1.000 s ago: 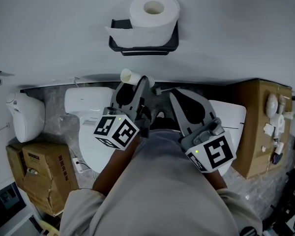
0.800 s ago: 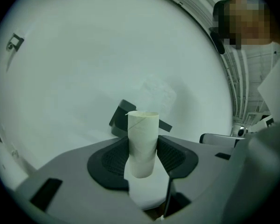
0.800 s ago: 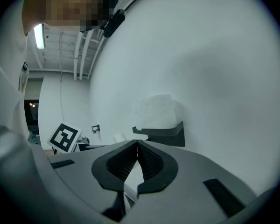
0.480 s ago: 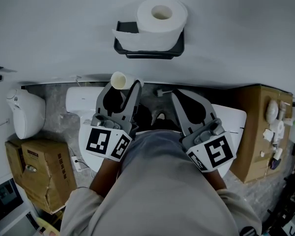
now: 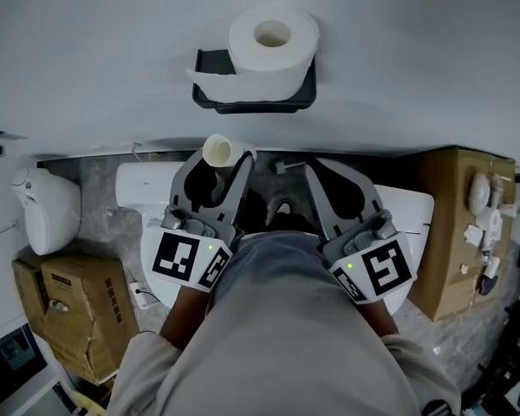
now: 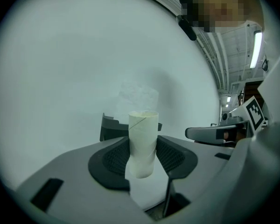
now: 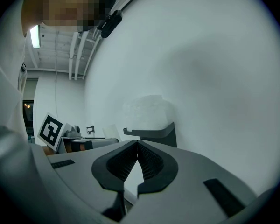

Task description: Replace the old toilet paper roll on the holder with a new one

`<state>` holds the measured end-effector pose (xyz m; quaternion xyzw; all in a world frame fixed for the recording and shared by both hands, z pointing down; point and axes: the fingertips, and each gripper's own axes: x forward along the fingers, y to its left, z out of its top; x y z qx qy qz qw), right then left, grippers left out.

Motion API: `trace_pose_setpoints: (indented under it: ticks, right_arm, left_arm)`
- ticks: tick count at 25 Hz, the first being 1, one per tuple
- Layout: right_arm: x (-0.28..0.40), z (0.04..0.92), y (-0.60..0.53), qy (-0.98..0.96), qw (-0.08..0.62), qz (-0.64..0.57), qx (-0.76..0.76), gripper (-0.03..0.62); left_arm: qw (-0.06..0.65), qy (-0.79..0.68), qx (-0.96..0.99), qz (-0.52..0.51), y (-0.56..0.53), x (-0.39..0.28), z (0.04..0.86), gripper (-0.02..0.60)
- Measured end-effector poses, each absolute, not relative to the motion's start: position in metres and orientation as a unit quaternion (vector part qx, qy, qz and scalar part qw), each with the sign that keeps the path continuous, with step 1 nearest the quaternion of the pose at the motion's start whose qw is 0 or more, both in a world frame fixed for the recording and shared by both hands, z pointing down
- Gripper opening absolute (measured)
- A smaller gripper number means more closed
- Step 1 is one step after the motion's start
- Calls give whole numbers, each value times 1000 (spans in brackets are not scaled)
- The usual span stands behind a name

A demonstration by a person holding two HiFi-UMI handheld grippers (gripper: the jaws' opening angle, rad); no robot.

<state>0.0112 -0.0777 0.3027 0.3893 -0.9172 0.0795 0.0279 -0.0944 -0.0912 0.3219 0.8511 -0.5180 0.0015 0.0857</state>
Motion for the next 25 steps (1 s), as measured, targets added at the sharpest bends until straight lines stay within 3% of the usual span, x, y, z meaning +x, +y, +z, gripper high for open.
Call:
trace_pose_setpoints:
  ticks: [25]
  right_arm:
    - [18,298,-85,-915,40,61,396,18]
  left_arm:
    - [112,-501,858,-18,-93,-88,332,178]
